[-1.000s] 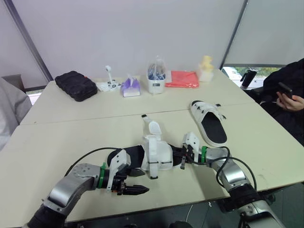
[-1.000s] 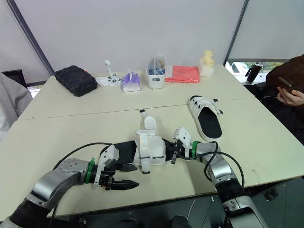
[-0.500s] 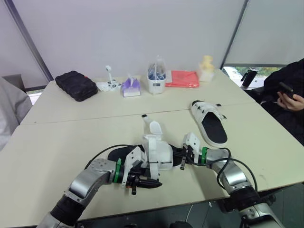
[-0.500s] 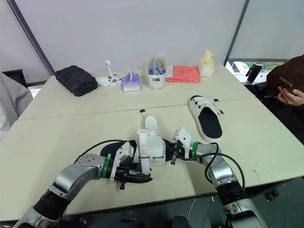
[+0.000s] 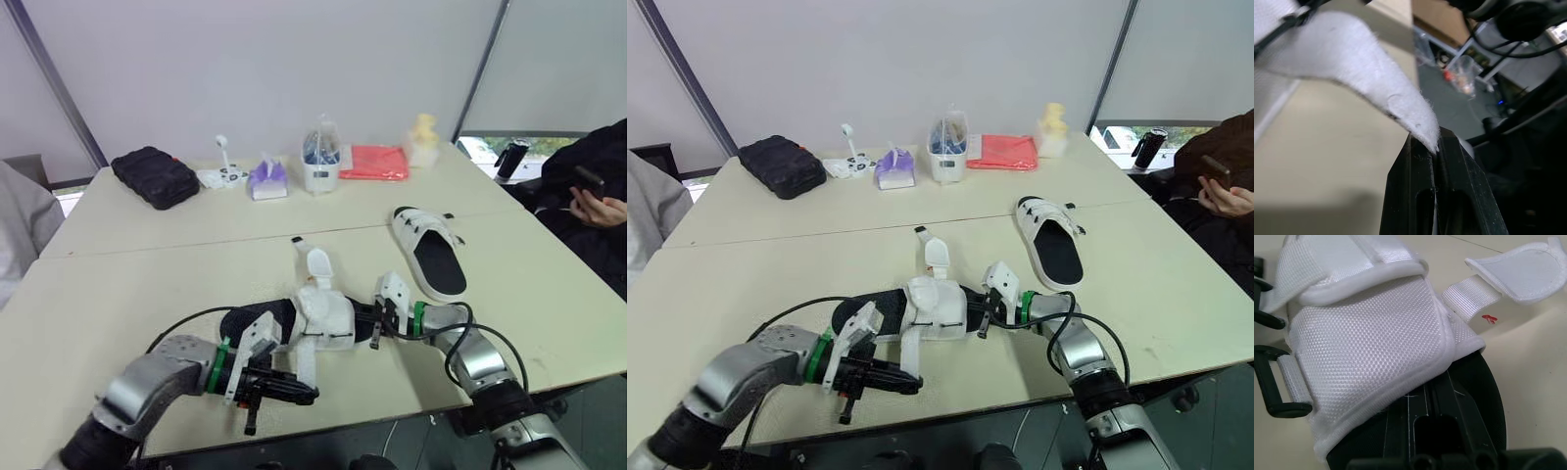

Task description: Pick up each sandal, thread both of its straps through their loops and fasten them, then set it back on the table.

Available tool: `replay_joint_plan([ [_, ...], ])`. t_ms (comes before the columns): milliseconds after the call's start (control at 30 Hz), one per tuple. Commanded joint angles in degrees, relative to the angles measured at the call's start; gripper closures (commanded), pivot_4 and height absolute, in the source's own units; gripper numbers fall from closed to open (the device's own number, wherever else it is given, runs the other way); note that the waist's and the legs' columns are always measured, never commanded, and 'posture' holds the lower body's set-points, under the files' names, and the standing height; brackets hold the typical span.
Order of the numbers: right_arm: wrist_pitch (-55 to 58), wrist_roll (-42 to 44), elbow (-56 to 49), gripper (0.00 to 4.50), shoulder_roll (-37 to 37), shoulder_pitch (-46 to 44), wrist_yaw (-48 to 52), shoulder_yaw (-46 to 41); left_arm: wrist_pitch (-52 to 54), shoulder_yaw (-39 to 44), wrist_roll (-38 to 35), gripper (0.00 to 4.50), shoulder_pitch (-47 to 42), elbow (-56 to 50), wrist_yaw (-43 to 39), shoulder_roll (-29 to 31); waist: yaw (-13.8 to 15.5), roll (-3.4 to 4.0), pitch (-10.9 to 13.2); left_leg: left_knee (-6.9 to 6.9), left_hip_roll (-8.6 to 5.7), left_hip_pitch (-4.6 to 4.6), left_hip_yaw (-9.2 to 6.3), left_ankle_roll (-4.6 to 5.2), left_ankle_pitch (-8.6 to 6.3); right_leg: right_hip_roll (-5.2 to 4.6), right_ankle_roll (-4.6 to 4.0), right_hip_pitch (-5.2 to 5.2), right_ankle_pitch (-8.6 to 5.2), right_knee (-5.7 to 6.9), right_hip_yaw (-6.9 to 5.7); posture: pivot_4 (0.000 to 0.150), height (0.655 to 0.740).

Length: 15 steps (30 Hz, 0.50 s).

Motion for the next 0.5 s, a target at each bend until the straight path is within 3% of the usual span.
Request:
replay_joint_plan([
  [33, 0.93, -2.73, 3.91, 4.5, -0.04, 1.07, 0.06, 2.18, 5.03, 3.8, -7.97, 4.48, -0.55, -5.2, -0.6, 1.16, -0.01, 0.0, 0.0, 0.02, 0.0, 0.03, 0.0, 0.0, 0.0, 0.0, -0.05, 0.04, -0.03, 0.0, 0.0, 0.15, 0.74],
  [233, 0.11, -2.89, 5.29, 4.5, 0.2, 0.28, 0.25, 2.33, 10.8, 10.15, -17.93, 4.48, -5.57, -3.23, 4.8, -2.42, -0.05, 0.0, 0.0, -0.01, 0.02, 0.06, 0.0, 0.0, 0.0, 0.04, -0.04, 0.04, -0.03, 0.01, 0.0, 0.15, 0.74],
  [500, -0.83, -3.13, 6.85, 4.5, 1.01, -0.5, 0.08, 2.62, 13.75, 15.74, -21.05, 4.48, -15.48, 10.95, 16.81, -12.83, 0.07, -0.04, 0.01, 0.07, 0.01, 0.09, -0.03, -0.11, 0.06, 0.1, 0.07, 0.07, 0.11, 0.04, -0.02, 0.15, 0.74],
])
